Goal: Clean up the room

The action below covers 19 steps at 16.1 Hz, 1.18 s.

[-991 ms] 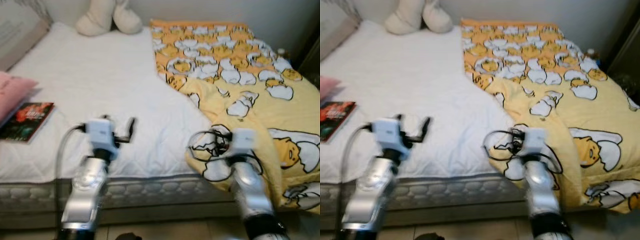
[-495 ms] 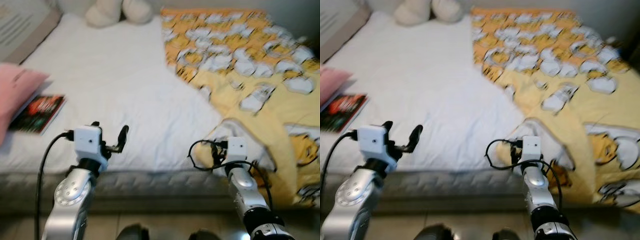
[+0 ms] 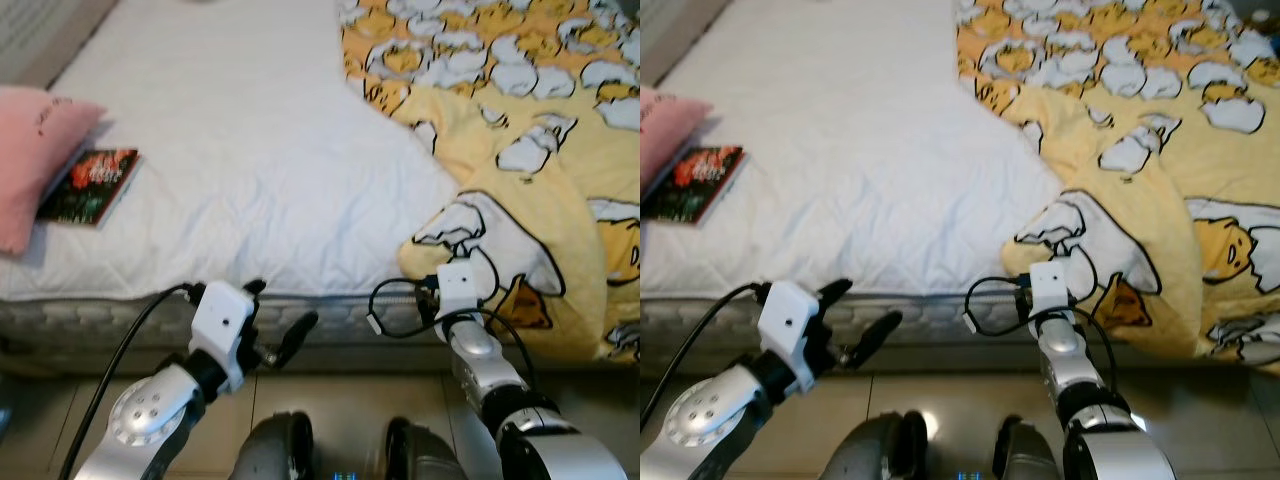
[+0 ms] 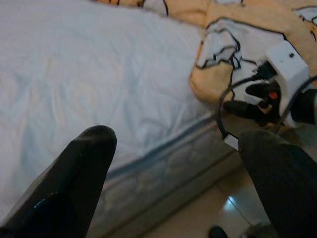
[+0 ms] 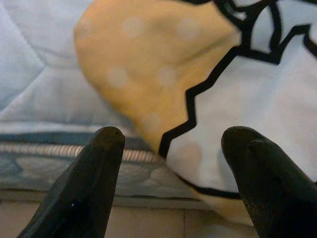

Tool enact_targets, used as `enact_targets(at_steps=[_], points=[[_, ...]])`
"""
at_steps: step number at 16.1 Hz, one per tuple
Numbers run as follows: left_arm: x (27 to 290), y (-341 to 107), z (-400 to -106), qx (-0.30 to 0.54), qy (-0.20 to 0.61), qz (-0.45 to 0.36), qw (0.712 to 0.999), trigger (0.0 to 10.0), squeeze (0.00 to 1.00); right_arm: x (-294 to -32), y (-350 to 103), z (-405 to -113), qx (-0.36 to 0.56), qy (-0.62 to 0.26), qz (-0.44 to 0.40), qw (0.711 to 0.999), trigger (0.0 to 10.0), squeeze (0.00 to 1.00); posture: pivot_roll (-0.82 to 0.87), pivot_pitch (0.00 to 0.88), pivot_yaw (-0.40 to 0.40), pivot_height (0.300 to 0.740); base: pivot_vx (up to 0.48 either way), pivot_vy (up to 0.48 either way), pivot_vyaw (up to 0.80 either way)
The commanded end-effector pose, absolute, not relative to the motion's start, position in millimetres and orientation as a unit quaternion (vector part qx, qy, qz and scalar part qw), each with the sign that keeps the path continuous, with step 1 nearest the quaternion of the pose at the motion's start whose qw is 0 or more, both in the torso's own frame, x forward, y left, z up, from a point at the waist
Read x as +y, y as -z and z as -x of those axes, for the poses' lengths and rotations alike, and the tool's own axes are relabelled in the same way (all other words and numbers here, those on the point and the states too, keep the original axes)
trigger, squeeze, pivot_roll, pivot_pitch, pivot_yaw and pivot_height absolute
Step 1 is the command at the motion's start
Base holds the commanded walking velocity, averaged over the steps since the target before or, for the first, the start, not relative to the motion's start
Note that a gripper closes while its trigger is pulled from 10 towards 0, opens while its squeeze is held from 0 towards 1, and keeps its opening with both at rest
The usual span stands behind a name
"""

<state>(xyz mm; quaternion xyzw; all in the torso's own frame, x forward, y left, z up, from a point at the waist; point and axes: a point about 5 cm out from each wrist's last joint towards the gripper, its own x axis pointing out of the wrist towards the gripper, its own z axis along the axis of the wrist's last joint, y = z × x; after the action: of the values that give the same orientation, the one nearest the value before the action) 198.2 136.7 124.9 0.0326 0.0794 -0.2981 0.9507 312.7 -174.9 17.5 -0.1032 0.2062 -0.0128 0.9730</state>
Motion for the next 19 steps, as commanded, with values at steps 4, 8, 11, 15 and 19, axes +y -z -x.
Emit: enact_targets(at_steps=[4,8,11,15,19], points=[[119,-127,-168,0.105,0.382,-0.017,0.918,10.0,0.0,-175,-22,-318,0.202,0.011,0.146,0.968,10.0,0.0,0.23,0.296,0.099,0.715,0.0,0.0,0.0],[117,-128,-162,0.109,0.379,-0.019,0.919,10.0,0.0,-180,-31,-327,0.199,0.015,0.189,0.961,4.4,0.0,0.24,0.304,0.09,0.715,0.0,0.0,0.0],[116,-130,-162,0.106,0.376,-0.017,0.92,10.0,0.0,-186,-40,-332,0.176,0.037,0.204,0.962,0.0,0.0,0.24,0.3,0.088,0.715,0.0,0.0,0.0],[115,-125,-168,0.107,0.374,-0.022,0.921,10.0,0.0,-192,-43,-332,0.157,0.06,0.196,0.966,0.0,0.0,0.22,0.272,0.077,0.715,0.0,0.0,0.0],[122,-117,-200,0.092,0.282,-0.012,0.955,10.0,0.0,-187,-60,-329,0.046,0.05,0.116,0.991,10.0,0.0,0.13,0.168,0.006,0.715,0.0,0.0,0.0]])
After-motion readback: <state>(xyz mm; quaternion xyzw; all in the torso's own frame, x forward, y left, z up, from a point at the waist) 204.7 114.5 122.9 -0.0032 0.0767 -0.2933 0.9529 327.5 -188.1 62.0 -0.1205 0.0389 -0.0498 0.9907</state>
